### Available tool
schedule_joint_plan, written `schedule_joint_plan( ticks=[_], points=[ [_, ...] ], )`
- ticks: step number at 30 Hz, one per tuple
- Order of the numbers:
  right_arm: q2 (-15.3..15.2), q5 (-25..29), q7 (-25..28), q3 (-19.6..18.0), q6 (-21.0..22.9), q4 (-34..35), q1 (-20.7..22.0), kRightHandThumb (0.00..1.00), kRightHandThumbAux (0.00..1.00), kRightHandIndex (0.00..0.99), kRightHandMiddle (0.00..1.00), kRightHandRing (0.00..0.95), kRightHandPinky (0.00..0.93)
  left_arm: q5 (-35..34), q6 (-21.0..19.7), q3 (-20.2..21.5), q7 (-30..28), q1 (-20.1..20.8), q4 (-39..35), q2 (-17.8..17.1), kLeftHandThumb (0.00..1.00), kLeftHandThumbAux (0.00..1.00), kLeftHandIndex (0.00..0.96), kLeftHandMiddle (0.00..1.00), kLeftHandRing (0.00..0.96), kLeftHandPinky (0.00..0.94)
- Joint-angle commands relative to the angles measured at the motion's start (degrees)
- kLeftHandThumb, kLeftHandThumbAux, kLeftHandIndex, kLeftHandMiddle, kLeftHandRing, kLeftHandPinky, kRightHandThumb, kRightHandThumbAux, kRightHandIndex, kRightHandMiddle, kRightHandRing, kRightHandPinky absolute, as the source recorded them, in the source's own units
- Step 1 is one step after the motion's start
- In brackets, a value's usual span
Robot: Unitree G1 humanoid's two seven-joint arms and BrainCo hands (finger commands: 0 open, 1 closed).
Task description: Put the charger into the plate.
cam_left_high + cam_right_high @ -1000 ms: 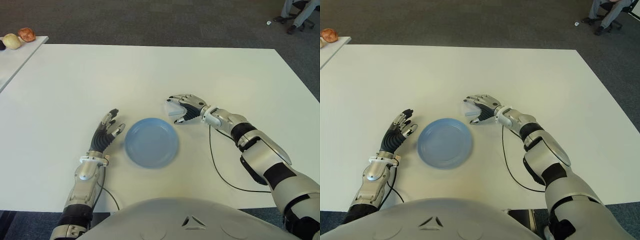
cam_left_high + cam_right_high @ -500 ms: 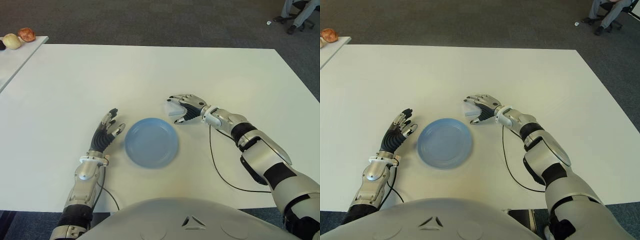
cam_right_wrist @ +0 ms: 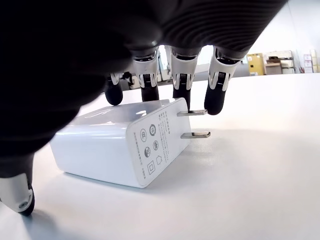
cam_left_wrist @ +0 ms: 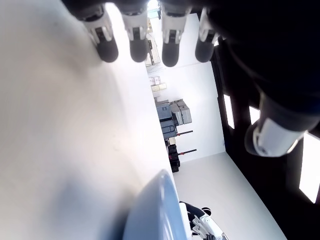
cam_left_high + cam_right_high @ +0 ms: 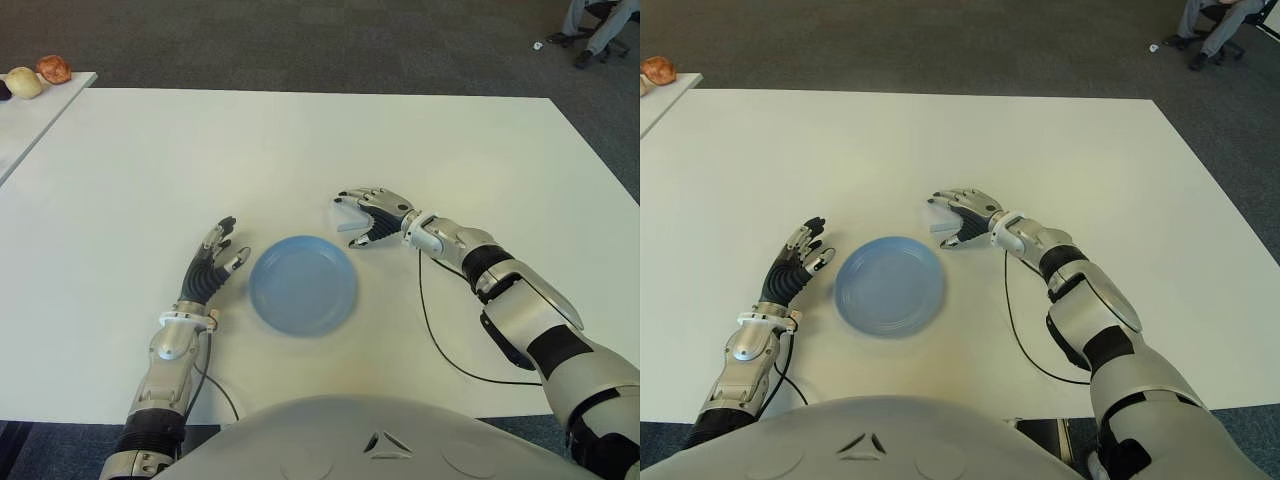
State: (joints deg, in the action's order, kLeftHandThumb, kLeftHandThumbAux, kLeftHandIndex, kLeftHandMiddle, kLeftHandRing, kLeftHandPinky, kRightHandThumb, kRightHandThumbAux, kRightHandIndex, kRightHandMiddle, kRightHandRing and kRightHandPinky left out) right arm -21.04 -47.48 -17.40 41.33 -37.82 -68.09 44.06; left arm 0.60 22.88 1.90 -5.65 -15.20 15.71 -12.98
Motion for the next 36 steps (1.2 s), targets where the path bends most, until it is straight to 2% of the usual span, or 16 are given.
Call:
schedule_joint_plan(
  ticks=[1, 18, 36],
  points=[
    [-0.07, -0.49, 0.27, 0.06, 0.01, -0.40, -0.44, 0.000, 0.566, 0.000, 0.087, 0.112, 0.151, 0.66, -4.00, -0.16, -0.93, -3.08, 2.38, -0.26, 0.000, 0.575, 0.096, 0.095, 0.075, 0.065],
    [0.55, 0.13, 0.66, -0.36, 0.22, -0.61, -0.78, 0.000, 0.561, 0.000, 0.083, 0.107, 0.146, 0.62, -4.25, -0.14, -0.94, -2.92, 2.51, -0.26, 0.000, 0.576, 0.091, 0.095, 0.074, 0.064],
    [1.71, 0.06, -3.14, -0.48, -0.28, -0.66, -0.88, 0.040, 0.623, 0.000, 0.089, 0.113, 0.161, 0.86, -4.59, -0.32, -0.81, -3.23, 1.69, -0.16, 0.000, 0.582, 0.092, 0.096, 0.076, 0.071]
  ],
)
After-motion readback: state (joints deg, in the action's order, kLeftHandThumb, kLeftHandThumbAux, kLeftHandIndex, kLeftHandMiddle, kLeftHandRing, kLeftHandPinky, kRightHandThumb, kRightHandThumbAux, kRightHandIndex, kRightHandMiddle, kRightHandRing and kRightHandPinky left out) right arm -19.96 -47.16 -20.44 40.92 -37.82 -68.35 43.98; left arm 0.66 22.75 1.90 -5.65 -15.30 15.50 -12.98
